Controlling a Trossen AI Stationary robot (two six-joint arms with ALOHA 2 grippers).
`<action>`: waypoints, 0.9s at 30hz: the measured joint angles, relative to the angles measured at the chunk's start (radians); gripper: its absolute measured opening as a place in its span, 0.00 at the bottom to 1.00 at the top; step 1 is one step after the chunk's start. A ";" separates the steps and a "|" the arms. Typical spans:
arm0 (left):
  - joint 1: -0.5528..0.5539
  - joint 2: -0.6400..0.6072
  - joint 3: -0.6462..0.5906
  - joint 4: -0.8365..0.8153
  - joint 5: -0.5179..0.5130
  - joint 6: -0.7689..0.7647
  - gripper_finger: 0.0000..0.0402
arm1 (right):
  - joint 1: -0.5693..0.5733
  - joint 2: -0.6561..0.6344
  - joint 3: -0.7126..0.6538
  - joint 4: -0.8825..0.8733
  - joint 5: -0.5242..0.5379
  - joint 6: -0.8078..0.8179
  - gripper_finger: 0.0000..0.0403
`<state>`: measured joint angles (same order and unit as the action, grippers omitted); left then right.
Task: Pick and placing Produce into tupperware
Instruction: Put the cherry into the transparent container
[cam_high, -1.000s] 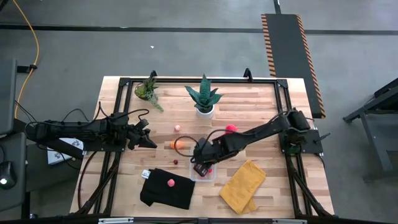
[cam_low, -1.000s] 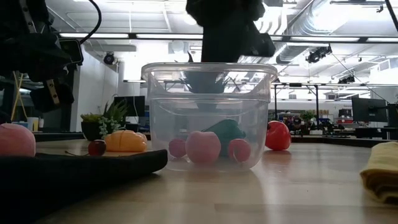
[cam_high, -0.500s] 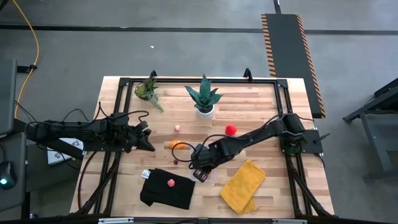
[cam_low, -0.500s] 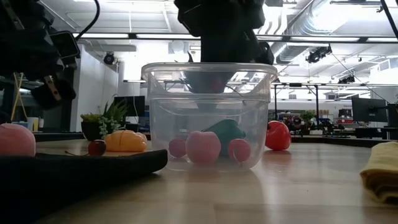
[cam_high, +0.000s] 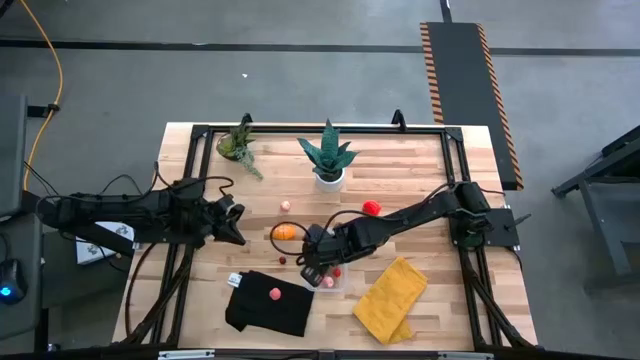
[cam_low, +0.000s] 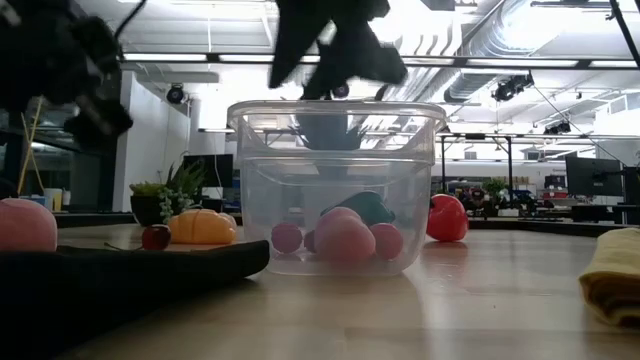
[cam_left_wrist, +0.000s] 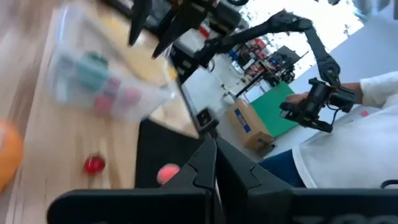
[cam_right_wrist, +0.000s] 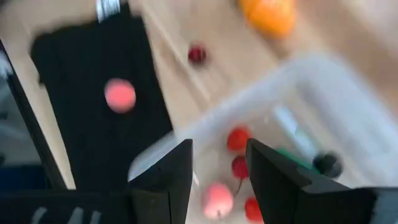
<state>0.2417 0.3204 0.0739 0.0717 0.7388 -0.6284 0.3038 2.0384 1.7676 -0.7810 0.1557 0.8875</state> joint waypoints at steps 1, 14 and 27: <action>0.000 0.000 0.021 -0.004 -0.009 0.010 0.00 | 0.000 0.000 0.027 -0.015 0.031 -0.011 0.35; 0.000 0.041 0.401 -0.560 -0.199 0.354 0.01 | 0.012 -0.116 0.168 -0.545 0.391 0.063 0.35; 0.000 0.153 0.544 -0.623 -0.244 0.359 0.27 | 0.097 -0.684 -0.509 -0.318 0.498 0.469 0.35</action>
<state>0.2415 0.4734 0.6182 -0.5514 0.4949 -0.2696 0.4006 1.3540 1.2584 -1.0994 0.6537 1.3561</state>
